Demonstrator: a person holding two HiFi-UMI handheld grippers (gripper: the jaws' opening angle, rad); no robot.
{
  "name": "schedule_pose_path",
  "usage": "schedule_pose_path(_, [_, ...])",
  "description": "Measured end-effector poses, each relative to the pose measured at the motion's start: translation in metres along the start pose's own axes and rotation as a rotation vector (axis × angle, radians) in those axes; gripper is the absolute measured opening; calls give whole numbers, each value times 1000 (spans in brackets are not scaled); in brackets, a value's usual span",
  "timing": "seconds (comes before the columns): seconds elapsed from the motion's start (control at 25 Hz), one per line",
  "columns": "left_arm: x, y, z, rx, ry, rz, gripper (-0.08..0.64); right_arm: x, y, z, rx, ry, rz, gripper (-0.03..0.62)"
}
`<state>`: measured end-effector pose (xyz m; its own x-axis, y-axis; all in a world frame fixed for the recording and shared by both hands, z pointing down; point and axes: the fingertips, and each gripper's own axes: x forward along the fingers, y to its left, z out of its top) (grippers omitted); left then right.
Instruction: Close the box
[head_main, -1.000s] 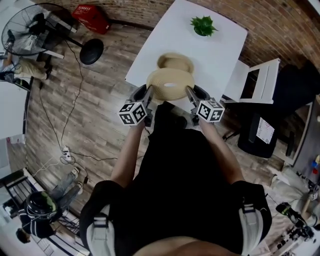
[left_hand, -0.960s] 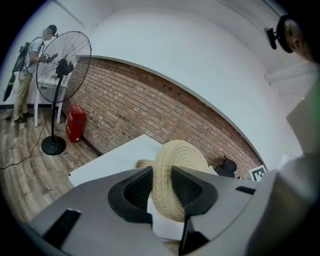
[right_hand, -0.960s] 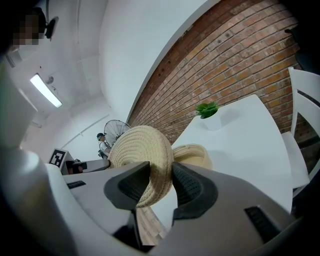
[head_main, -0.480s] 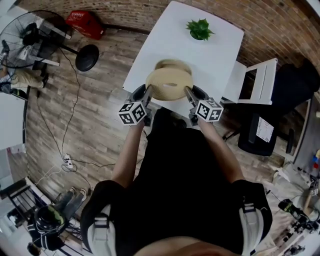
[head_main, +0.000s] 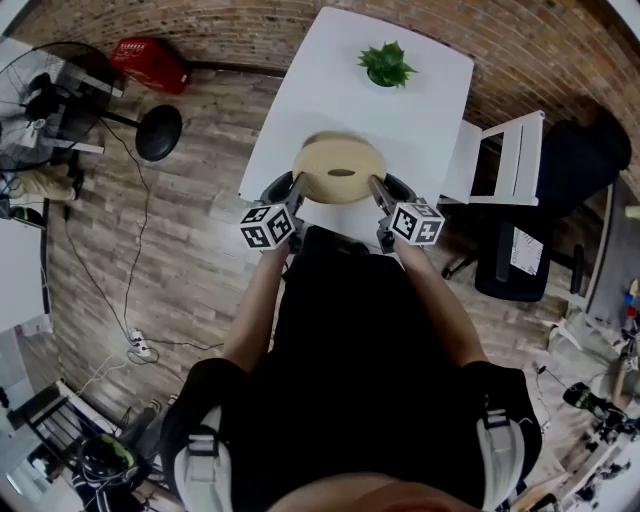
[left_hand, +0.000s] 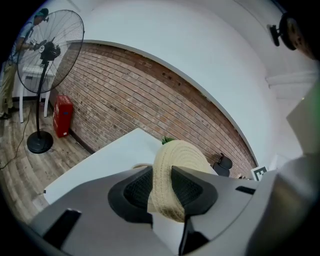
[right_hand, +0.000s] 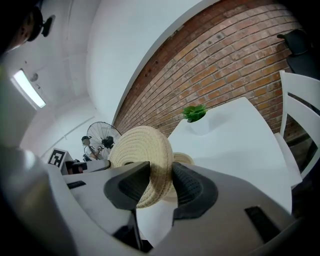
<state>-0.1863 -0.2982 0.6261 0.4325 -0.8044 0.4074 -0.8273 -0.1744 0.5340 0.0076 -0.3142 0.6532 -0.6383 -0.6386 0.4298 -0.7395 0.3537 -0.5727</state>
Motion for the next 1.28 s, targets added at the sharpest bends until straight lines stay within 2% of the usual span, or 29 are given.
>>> schedule_pose_path(0.48, [42, 27, 0, 9, 95, -39, 129, 29, -21, -3, 54, 31, -79, 135])
schedule_pose_path(0.96, [69, 52, -8, 69, 207, -63, 129, 56, -35, -12, 63, 54, -179, 134])
schedule_pose_path(1.28, [87, 68, -18, 66, 268, -63, 129, 66, -44, -12, 60, 69, -214, 137])
